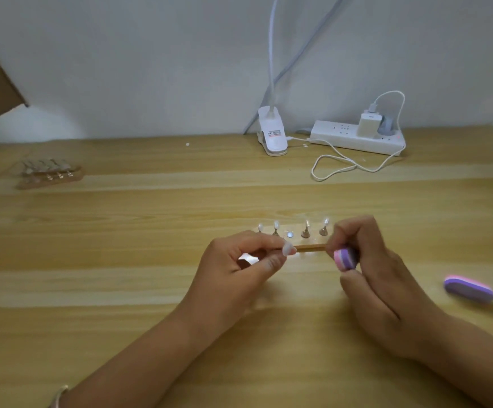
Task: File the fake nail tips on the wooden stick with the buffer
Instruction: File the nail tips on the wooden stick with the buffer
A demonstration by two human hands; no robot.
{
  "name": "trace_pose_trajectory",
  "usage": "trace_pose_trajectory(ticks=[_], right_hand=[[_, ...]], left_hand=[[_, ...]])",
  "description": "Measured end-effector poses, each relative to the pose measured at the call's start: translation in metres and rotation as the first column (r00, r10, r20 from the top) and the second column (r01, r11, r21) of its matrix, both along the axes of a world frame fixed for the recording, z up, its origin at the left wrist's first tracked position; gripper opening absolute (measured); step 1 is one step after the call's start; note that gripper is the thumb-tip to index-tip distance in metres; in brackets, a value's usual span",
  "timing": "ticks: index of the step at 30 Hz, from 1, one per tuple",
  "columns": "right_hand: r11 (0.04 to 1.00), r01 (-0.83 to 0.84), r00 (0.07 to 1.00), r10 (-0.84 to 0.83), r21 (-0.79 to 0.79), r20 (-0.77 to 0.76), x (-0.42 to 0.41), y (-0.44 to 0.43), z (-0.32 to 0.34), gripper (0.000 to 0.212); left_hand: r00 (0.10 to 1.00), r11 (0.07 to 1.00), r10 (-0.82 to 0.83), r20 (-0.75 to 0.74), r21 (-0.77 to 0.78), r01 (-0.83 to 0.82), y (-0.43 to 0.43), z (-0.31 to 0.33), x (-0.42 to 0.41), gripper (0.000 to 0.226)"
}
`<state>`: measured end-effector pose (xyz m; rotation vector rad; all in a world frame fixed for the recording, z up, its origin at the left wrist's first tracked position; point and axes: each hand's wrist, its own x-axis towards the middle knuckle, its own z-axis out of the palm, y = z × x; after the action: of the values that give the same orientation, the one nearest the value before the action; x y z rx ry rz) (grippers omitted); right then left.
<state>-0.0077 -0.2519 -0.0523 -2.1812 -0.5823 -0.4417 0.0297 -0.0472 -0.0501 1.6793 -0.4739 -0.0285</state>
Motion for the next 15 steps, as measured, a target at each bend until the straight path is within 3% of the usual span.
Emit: trace_pose_trajectory(ticks=[3,8,15], right_hand=[[0.987,-0.026,1.000,0.023,-0.161,-0.017,0.006,0.004,0.007,0.017],[0.933,-0.106,0.993,0.116,-0.343,0.009,0.038,0.014,0.036,0.026],[0.951,-0.198,0.980,0.193,-0.239,-0.043,0.055,0.019,0.042,0.015]], left_hand=[[0.999,0.999,0.042,0.017,-0.010,-0.042,0.002,0.000,0.001,0.017],[0.996,0.995,0.086,0.039,-0.059,-0.083,0.005,0.002,0.003,0.010],[0.987,0.986,0.150,0.059,-0.089,-0.144,0.008,0.005,0.006,0.016]])
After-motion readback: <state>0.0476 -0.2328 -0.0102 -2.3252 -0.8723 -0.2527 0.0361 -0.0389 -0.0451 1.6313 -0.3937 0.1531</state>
